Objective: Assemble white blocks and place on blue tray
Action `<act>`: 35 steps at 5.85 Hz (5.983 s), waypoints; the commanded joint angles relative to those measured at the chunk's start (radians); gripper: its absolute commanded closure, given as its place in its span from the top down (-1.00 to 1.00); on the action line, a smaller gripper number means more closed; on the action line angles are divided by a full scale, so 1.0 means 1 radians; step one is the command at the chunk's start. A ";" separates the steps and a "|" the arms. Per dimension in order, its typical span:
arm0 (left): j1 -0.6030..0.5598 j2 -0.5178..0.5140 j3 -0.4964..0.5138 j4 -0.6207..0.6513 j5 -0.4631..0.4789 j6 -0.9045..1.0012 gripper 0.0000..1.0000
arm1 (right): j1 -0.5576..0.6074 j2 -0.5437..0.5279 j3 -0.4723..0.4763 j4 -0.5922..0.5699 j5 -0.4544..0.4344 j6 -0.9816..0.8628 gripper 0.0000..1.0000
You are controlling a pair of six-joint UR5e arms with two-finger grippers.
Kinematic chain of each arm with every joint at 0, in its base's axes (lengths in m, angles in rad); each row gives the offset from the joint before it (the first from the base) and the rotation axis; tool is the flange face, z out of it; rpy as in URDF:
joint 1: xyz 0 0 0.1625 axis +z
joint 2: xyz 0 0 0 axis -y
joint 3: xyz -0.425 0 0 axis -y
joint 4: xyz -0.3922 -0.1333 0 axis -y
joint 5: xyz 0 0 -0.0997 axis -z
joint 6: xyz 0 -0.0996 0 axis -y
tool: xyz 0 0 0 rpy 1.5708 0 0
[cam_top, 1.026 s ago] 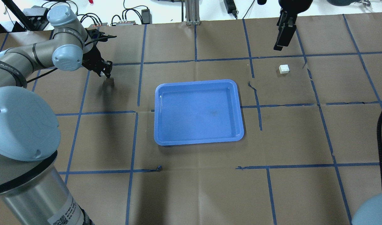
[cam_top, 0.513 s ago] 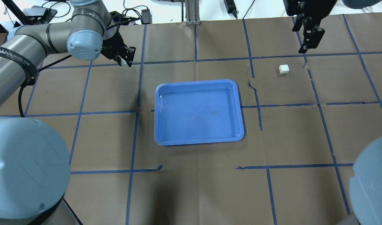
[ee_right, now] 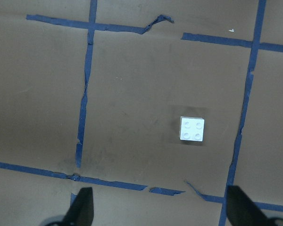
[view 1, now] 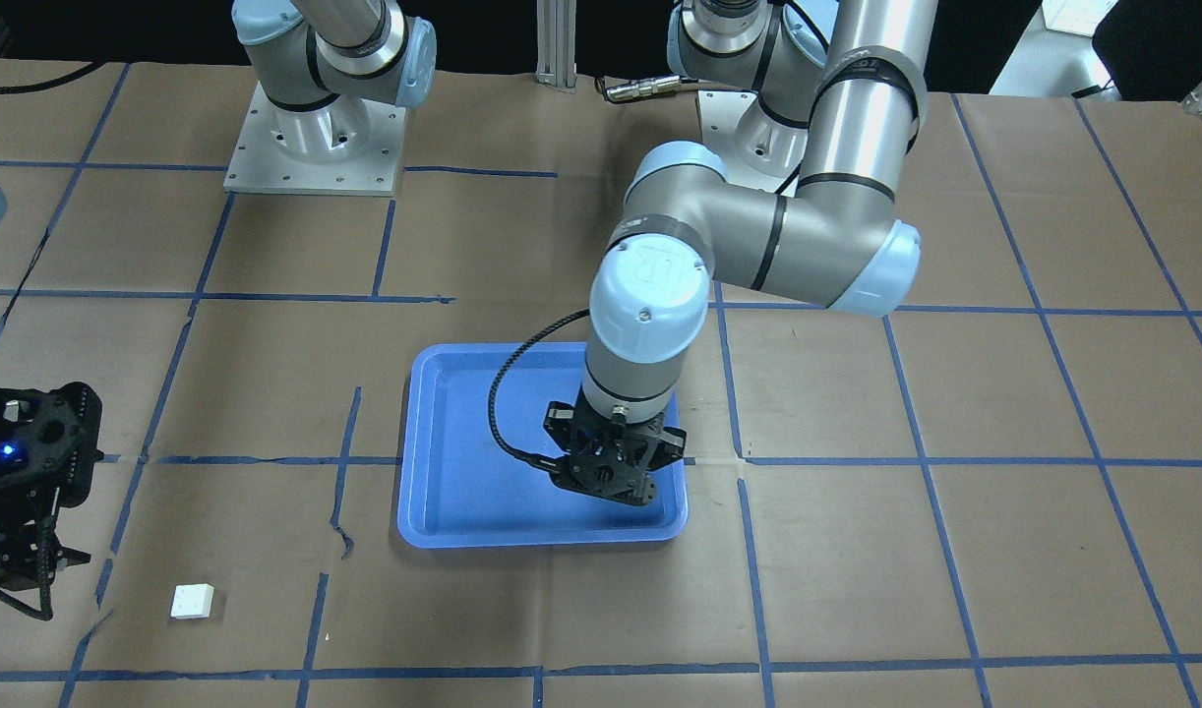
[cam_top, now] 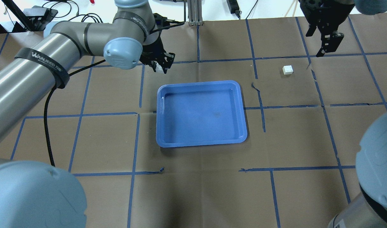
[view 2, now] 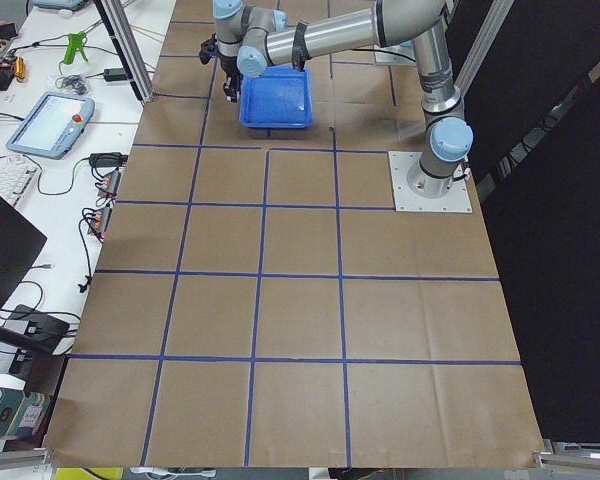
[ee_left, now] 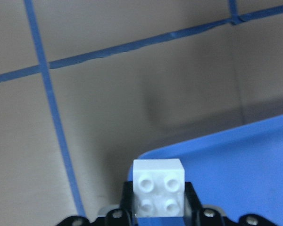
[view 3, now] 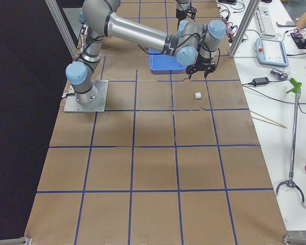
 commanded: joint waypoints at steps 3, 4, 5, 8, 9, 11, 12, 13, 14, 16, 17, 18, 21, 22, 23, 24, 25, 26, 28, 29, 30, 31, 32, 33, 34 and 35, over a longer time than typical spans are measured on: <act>-0.041 -0.063 -0.164 0.223 0.002 -0.059 -0.83 | -0.058 0.108 0.012 -0.073 0.171 -0.046 1.00; -0.041 -0.061 -0.164 0.228 -0.002 -0.040 -0.82 | -0.069 0.140 0.032 -0.138 0.207 -0.045 1.00; -0.042 -0.042 -0.175 0.219 0.001 -0.027 -0.82 | -0.073 0.152 0.040 -0.146 0.246 -0.037 1.00; -0.049 -0.035 -0.187 0.214 0.014 0.522 -0.75 | -0.081 0.218 0.040 -0.194 0.274 -0.020 0.99; -0.080 -0.019 -0.193 0.214 0.069 0.775 -0.71 | -0.081 0.226 0.054 -0.196 0.274 -0.019 1.00; -0.104 -0.018 -0.197 0.225 0.088 1.141 -0.71 | -0.081 0.228 0.084 -0.200 0.274 -0.020 1.00; -0.104 -0.030 -0.197 0.228 0.087 1.205 -0.70 | -0.081 0.232 0.100 -0.228 0.273 -0.020 1.00; -0.101 -0.036 -0.190 0.228 0.087 1.219 -0.65 | -0.081 0.238 0.106 -0.266 0.273 -0.019 1.00; -0.101 -0.038 -0.192 0.229 0.088 1.221 -0.34 | -0.081 0.237 0.098 -0.266 0.274 -0.011 0.99; -0.101 -0.044 -0.186 0.226 0.087 1.222 0.66 | -0.081 0.232 0.094 -0.266 0.274 0.012 0.54; -0.101 -0.044 -0.180 0.219 0.087 1.222 0.96 | -0.081 0.231 0.094 -0.265 0.274 0.013 0.36; -0.098 -0.035 -0.166 0.214 0.087 1.219 0.96 | -0.081 0.229 0.094 -0.265 0.274 0.013 0.20; 0.011 0.136 -0.021 -0.145 0.036 1.215 0.97 | -0.080 0.222 0.089 -0.265 0.274 0.012 -0.23; 0.057 0.212 0.028 -0.251 0.025 1.205 0.97 | -0.079 0.203 0.072 -0.265 0.274 0.021 -0.27; 0.117 0.276 0.032 -0.263 0.011 1.157 0.97 | -0.075 0.191 0.059 -0.260 0.274 0.055 -0.27; 0.143 0.322 0.046 -0.380 0.011 1.091 0.97 | -0.063 0.176 0.054 -0.249 0.274 0.059 -0.27; 0.146 0.347 0.032 -0.396 0.011 0.928 0.97 | -0.038 0.133 0.057 -0.234 0.273 0.059 -0.28; 0.139 0.376 0.017 -0.400 0.014 0.791 0.97 | 0.020 0.098 0.060 -0.188 0.273 0.059 -0.28; 0.222 0.390 -0.023 -0.384 0.025 0.390 0.97 | 0.152 0.054 0.098 -0.179 0.279 0.067 -0.28; 0.231 0.412 -0.038 -0.401 0.037 0.327 0.97 | 0.198 0.018 0.158 -0.194 0.297 0.198 -0.28; 0.259 0.463 -0.080 -0.403 0.086 0.250 0.97 | 0.245 -0.034 0.239 -0.229 0.297 0.275 -0.28; 0.308 0.507 -0.116 -0.410 0.087 0.233 0.97 | 0.276 -0.068 0.326 -0.295 0.297 0.356 -0.27; 0.323 0.516 -0.120 -0.415 0.117 0.248 0.97 | 0.334 -0.085 0.420 -0.430 0.296 0.463 -0.27; 0.320 0.499 -0.115 -0.403 0.119 0.248 0.97 | 0.367 -0.079 0.495 -0.565 0.293 0.551 -0.27; 0.320 0.489 -0.103 -0.398 0.116 0.248 0.98 | 0.384 -0.075 0.534 -0.640 0.294 0.616 -0.27; 0.323 0.489 -0.104 -0.398 0.117 0.248 0.98 | 0.402 -0.062 0.551 -0.678 0.294 0.653 -0.27</act>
